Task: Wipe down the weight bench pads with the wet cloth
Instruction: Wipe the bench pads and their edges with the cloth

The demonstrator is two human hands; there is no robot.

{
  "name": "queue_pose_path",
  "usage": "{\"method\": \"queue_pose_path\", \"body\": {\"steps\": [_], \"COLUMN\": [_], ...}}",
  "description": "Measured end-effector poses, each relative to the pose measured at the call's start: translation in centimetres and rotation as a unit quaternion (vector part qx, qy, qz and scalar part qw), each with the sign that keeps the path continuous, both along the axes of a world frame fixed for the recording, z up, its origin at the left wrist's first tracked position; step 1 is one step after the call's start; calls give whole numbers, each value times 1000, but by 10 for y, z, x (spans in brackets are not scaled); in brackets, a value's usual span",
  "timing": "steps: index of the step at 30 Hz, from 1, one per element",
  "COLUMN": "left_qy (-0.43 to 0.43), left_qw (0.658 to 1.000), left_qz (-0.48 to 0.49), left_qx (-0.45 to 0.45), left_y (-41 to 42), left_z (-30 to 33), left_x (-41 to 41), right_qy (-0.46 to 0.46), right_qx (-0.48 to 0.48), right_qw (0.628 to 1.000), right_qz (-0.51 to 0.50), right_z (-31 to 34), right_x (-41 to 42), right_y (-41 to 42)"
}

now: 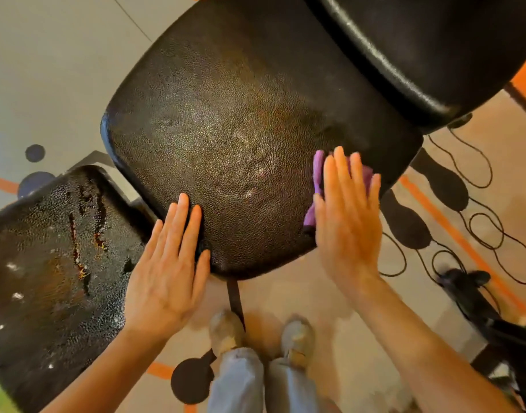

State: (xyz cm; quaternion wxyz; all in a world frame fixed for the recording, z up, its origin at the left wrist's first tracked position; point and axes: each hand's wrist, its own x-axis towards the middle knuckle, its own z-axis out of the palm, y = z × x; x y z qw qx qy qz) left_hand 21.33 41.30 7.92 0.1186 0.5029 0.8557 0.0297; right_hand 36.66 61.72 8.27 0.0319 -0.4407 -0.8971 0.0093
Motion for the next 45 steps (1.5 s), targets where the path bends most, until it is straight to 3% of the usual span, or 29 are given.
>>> {"method": "queue_pose_path", "body": {"steps": [2, 5, 7, 8, 11, 14, 16, 18, 20, 22, 24, 26, 29, 32, 37, 40, 43, 45], "left_qy": [-2, -6, -3, -1, -4, -5, -6, -3, -2, -4, -4, -7, -3, -2, -12, -13, -22, -26], "left_qw": [1000, 1000, 1000, 1000, 1000, 1000, 1000, 1000, 1000, 1000, 1000, 1000, 1000, 1000, 1000, 1000, 1000, 1000], "left_qz": [1, 0, -8, -9, -8, -10, -9, -8, -8, -11, -7, -6, -7, -6, -3, -5, -7, -7], "left_qx": [5, 11, 10, 7, 4, 5, 10, 8, 9, 15, 15, 9, 7, 9, 14, 9, 14, 14], "left_y": [-1, -2, -2, -2, -2, -3, -3, -3, -4, -2, -2, -2, -1, -2, -1, -3, -3, -3], "left_z": [-2, -2, -2, -3, -2, -3, -2, -3, -3, -2, -3, -3, -4, -5, -5, -4, -3, -3], "left_x": [1, 0, -1, -1, 0, 0, 0, -1, -1, 0, -1, -1, -1, 0, 1, 0, -1, -2], "right_qy": [42, 59, 54, 45, 35, 108, 132, 124, 140, 203, 284, 292, 221, 183, 207, 228, 239, 257], "right_qx": [-22, -77, -68, -48, 3, -13, -44, -76, -79, -60, -44, -66, -113, -123, -71, -86, -133, -138], "right_qw": [996, 992, 981, 983, 999, 986, 982, 987, 987, 973, 935, 923, 963, 975, 972, 955, 956, 954], "right_qz": [-79, 81, 175, 171, 31, -127, -130, -60, -23, -94, -208, -240, -105, -22, -91, -167, -105, -75], "right_z": [-3, -12, -17, -16, -10, -11, -23, -28, -31, -27, -22, -22, -31, -37, -18, -16, -15, -18], "right_x": [-19, -30, -16, -8, 8, -9, -25, -26, -19, -14, -16, -26, -28, -9, -5, -20, -14, -2], "right_y": [-42, -133, -116, -88, -6, -21, -82, -131, -117, -69, -33, -57, -144, -136, -22, -50, -114, -84]}}
